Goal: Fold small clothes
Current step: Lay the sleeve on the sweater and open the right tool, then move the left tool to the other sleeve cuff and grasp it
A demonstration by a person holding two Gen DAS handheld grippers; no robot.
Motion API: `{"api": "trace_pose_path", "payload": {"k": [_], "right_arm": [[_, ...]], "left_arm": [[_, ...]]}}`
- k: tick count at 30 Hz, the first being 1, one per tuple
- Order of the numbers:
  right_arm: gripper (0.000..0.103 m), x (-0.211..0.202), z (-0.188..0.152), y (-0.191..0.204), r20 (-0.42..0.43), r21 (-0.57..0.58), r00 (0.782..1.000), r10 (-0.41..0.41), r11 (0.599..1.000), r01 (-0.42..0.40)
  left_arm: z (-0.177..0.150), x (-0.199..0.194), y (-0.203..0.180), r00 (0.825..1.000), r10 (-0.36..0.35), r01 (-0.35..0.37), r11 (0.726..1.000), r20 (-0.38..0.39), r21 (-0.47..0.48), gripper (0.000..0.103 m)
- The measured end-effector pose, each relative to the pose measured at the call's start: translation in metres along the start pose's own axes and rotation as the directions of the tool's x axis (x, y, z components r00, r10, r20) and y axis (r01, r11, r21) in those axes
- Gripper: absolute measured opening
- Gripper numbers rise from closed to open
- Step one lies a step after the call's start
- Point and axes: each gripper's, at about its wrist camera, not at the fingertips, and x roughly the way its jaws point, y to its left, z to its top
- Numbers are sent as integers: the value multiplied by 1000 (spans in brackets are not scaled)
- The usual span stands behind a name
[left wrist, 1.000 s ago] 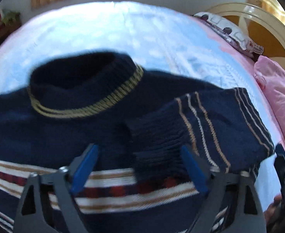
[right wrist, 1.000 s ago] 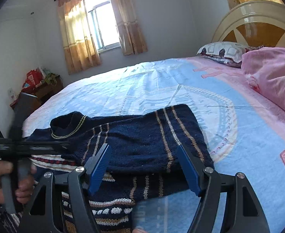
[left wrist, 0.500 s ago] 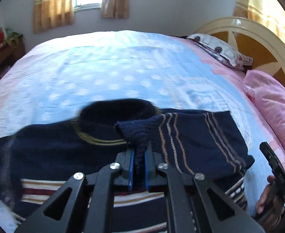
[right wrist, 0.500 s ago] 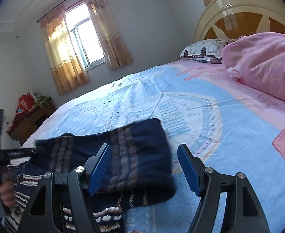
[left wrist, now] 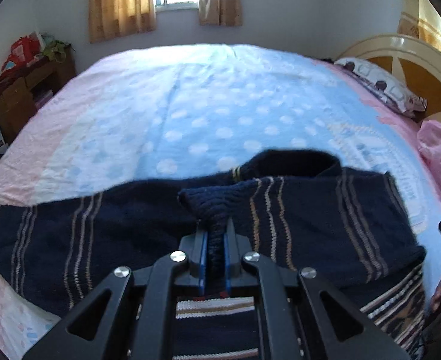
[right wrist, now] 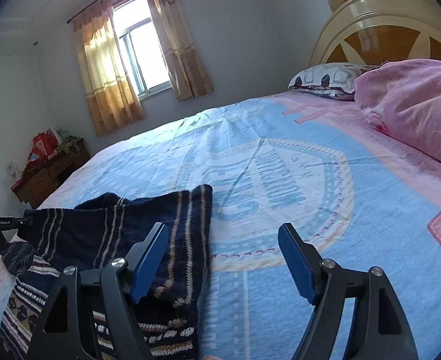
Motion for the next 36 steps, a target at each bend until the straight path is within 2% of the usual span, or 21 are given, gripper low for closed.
{"api": "trace_pose_path", "payload": {"k": [3, 5, 6, 7, 8, 9, 10, 12, 15, 16, 18, 20, 22, 24, 26, 29, 30, 31, 34, 36], "right_arm": [[78, 11, -2, 8, -60, -39, 998, 19, 999, -22], [78, 26, -6, 15, -142, -86, 990, -14, 996, 2], [78, 38, -10, 20, -201, -120, 978, -58, 992, 35], [78, 52, -15, 23, -275, -161, 952, -131, 983, 89], [79, 58, -17, 23, -302, -176, 940, -160, 978, 110], [81, 59, -18, 23, -309, -181, 936, -171, 976, 119], [84, 57, -17, 22, -297, -184, 937, -182, 974, 131], [84, 56, -19, 23, -298, -201, 932, -207, 968, 151], [84, 54, -19, 22, -295, -210, 931, -213, 966, 154], [84, 49, -19, 23, -279, -215, 936, -215, 964, 157], [84, 30, -15, 33, -192, -230, 963, -190, 962, 144], [84, 13, -12, 47, -115, -270, 981, -158, 955, 122], [84, 6, -16, 68, -70, -360, 986, -151, 926, 116], [84, 17, -27, 81, -111, -434, 978, -179, 894, 114], [84, 30, -33, 82, -174, -450, 968, -180, 889, 85], [84, 32, -32, 72, -205, -401, 963, -173, 913, 79], [84, 31, -30, 67, -213, -373, 963, -165, 925, 76], [84, 29, -28, 65, -212, -359, 965, -156, 931, 71], [84, 20, -16, 73, -188, -324, 975, -119, 944, 53], [84, 25, -7, 91, -223, -311, 972, -69, 951, -4]], "left_arm": [[-9, 23, -1, 999, 11, -11, 1000, -37, 5, 12], [-15, 38, -4, 996, 71, -71, 997, -55, 3, 16], [-17, 42, -4, 994, 95, -95, 995, -59, 5, 19], [-20, 46, -4, 990, 123, -123, 992, -71, 10, 28], [-23, 49, -4, 987, 143, -142, 990, -79, 13, 33], [-24, 48, -2, 985, 155, -154, 988, -80, 16, 44], [-28, 45, -1, 983, 170, -168, 985, -69, 24, 52], [-33, 41, 1, 975, 217, -214, 975, -54, 56, 59], [-40, 35, 12, 969, 243, -239, 968, -49, 72, 59], [-41, 29, 18, 971, 236, -234, 971, -45, 46, 59], [-42, 20, 25, 975, 219, -219, 976, -26, 12, 60], [-45, 17, 27, 966, 258, -258, 966, -1, 25, 66], [-49, 27, 23, 945, 328, -325, 941, -13, 90, 68], [-50, 36, 25, 927, 373, -367, 924, -41, 108, 68], [-51, 36, 34, 942, 330, -327, 943, -56, 54, 68], [-52, 26, 38, 954, 296, -295, 955, -39, 25, 70], [-51, 23, 38, 954, 298, -297, 955, -25, 21, 74], [-48, 21, 37, 951, 309, -309, 951, -13, 18, 79], [-33, 26, 29, 947, 320, -320, 947, 7, 13, 81], [-26, 38, 23, 941, 339, -339, 941, -18, 14, 81]]}}
